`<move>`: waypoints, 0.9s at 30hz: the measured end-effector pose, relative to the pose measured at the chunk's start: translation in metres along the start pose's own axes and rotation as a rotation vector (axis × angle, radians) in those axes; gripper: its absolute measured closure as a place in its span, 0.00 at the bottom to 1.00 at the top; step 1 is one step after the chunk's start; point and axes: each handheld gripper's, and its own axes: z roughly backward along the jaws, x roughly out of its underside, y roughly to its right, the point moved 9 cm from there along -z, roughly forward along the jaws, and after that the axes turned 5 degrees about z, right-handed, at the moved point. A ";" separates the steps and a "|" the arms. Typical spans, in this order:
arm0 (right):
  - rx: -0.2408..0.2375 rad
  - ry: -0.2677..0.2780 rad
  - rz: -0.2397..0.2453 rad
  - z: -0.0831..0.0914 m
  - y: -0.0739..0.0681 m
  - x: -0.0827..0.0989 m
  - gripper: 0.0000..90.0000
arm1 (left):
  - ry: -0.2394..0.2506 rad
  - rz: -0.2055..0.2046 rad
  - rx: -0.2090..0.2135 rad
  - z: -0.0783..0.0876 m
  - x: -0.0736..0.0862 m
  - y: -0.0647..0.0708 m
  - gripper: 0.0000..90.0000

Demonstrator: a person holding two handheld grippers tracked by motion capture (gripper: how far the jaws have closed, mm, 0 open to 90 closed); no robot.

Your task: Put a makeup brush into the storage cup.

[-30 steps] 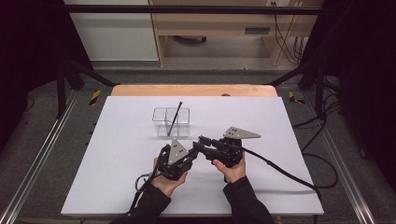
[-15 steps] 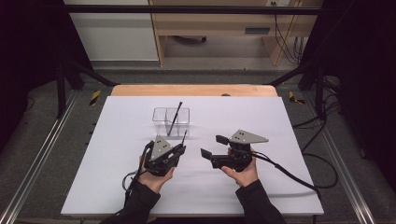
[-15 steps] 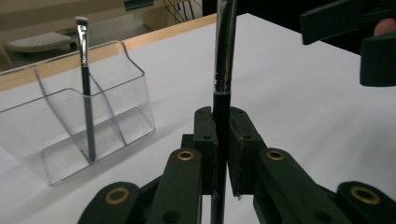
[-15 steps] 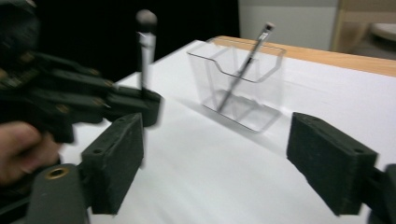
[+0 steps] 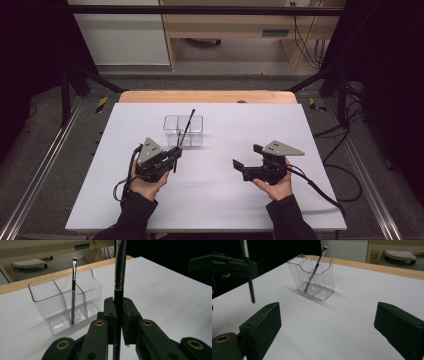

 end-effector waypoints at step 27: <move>0.132 -0.065 0.011 0.014 0.035 0.025 0.04 | 0.068 -0.005 -0.008 0.002 -0.048 -0.028 0.92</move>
